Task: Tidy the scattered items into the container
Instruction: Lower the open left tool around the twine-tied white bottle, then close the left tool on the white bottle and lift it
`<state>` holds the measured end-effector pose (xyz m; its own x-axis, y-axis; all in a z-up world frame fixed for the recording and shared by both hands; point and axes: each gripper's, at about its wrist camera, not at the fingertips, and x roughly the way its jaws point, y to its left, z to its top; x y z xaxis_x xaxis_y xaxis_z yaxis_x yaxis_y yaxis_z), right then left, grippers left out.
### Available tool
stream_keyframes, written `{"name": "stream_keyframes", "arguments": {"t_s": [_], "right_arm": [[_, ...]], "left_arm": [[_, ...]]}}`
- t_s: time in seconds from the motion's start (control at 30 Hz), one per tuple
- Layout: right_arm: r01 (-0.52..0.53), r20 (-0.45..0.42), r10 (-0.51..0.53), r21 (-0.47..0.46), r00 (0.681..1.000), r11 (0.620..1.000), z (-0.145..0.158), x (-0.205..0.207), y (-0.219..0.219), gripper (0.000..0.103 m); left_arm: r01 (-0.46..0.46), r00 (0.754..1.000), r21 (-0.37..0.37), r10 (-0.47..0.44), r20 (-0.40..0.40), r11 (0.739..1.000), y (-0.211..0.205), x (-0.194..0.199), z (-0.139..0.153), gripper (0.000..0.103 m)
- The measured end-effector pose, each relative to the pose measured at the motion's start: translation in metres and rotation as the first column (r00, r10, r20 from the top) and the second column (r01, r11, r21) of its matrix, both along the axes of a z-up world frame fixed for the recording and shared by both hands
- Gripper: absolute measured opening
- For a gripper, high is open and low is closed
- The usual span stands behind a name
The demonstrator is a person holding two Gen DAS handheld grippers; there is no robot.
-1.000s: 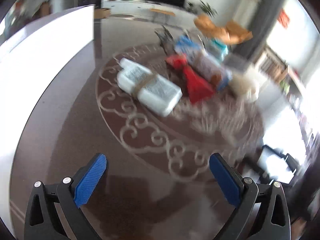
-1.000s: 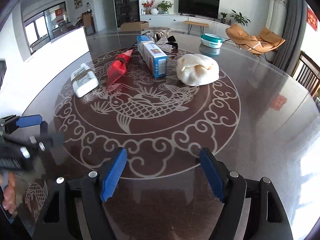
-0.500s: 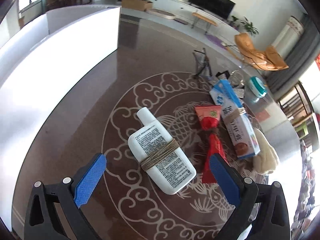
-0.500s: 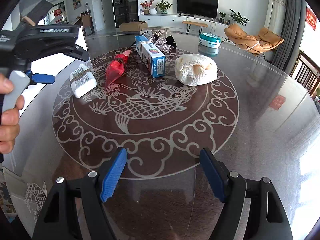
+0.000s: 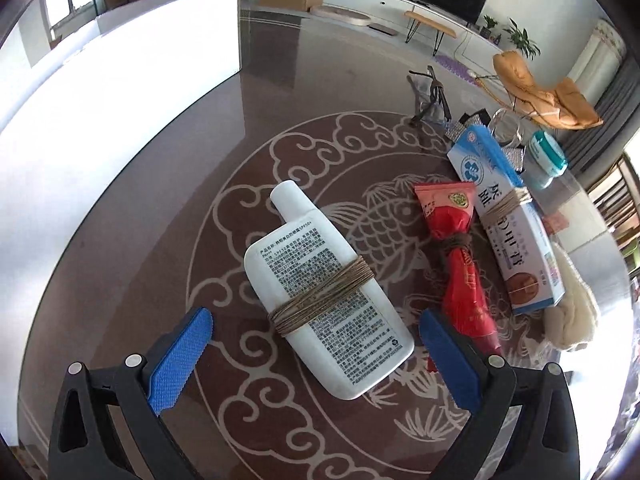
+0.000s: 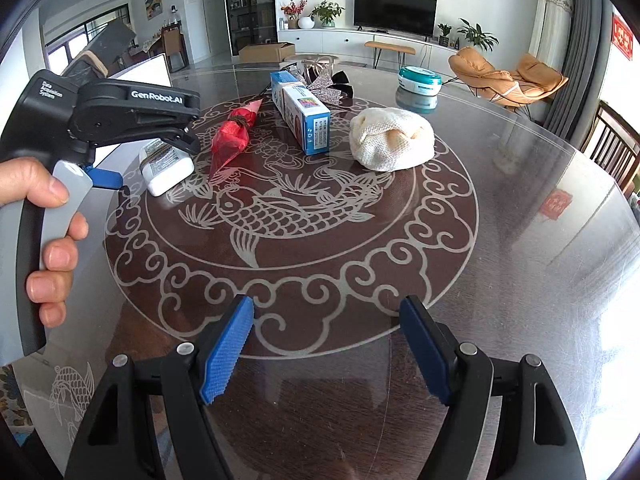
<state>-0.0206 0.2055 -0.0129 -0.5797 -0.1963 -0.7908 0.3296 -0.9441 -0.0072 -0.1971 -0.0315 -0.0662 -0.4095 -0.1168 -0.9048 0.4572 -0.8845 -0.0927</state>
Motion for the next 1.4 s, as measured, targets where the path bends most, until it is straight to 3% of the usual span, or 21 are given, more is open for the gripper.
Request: {"name": "stream_keyframes", "arguments": {"t_s": [0.13, 0.63, 0.93, 1.07, 1.23, 1.4], "right_arm": [[0.0, 0.0, 0.0, -0.001, 1.0, 1.0, 0.0, 0.0, 0.0, 0.076], [0.004, 0.0, -0.004, 0.003, 1.0, 1.0, 0.0, 0.001, 0.001, 0.076], [0.013, -0.001, -0.013, 0.003, 1.0, 1.0, 0.0, 0.0, 0.001, 0.076], [0.016, 0.0, -0.016, 0.003, 1.0, 1.0, 0.0, 0.0, 0.003, 0.076], [0.016, 0.0, -0.016, 0.003, 1.0, 1.0, 0.0, 0.0, 0.002, 0.076], [0.016, 0.0, -0.016, 0.003, 1.0, 1.0, 0.0, 0.0, 0.002, 0.076]], "left_arm": [[0.026, 0.999, -0.091, -0.023, 0.033, 0.996, 0.007, -0.001, -0.005, 0.103], [0.056, 0.998, -0.109, -0.058, -0.015, 0.992, -0.037, 0.028, -0.007, 0.103], [0.14, 0.989, -0.117, -0.144, -0.027, 0.983, -0.054, 0.041, -0.005, 0.103], [0.203, 0.977, -0.121, -0.209, -0.034, 0.972, -0.053, 0.041, -0.006, 0.103], [0.329, 0.941, -0.124, -0.336, -0.037, 0.936, -0.049, 0.034, -0.005, 0.103], [0.374, 0.924, -0.125, -0.381, -0.039, 0.919, -0.045, 0.023, -0.004, 0.103]]}}
